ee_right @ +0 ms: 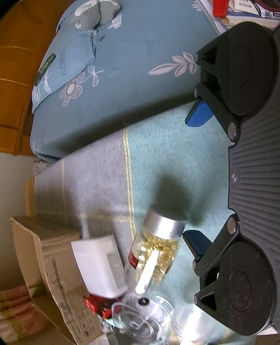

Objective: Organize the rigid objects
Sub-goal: 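Move left tool to the black fidget cube while right tool approaches the gold capsule bottle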

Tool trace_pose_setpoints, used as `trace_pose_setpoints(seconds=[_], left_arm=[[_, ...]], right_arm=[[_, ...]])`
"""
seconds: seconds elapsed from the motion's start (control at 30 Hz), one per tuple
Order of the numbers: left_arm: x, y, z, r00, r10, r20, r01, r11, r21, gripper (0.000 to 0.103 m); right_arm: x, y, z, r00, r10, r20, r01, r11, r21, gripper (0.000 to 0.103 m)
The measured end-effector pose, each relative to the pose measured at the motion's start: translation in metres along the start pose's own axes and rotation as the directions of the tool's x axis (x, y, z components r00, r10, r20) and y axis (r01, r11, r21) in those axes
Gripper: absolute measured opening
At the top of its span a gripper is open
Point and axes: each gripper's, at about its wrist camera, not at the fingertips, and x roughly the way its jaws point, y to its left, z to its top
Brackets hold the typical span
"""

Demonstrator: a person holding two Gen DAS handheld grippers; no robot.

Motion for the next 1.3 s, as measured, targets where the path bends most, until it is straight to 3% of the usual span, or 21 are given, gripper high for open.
trace_pose_setpoints(seconds=[0.33,0.6,0.73,0.87,1.3], left_arm=[[0.006,0.004,0.002,0.998,-0.043,0.037,0.040,0.997,0.065,0.103],[0.008,0.009,0.004,0.995,-0.091,0.037,0.085,0.988,0.130,0.103],[0.009,0.012,0.005,0.993,-0.113,0.036,0.106,0.981,0.161,0.103],[0.010,0.017,0.008,0.989,-0.144,0.024,0.136,0.970,0.201,0.103],[0.019,0.027,0.022,0.975,-0.224,-0.007,0.214,0.924,0.316,0.103]], right_arm=[[0.011,0.001,0.021,0.997,-0.011,0.079,0.015,0.998,-0.053,0.103],[-0.001,0.010,-0.002,0.974,0.213,0.076,-0.196,0.963,-0.184,0.103],[-0.002,0.024,-0.008,0.963,0.262,0.063,-0.241,0.941,-0.239,0.103],[0.001,0.044,-0.013,0.969,0.234,0.079,-0.199,0.929,-0.311,0.103],[0.007,0.051,-0.006,0.958,0.248,0.144,-0.199,0.936,-0.291,0.103]])
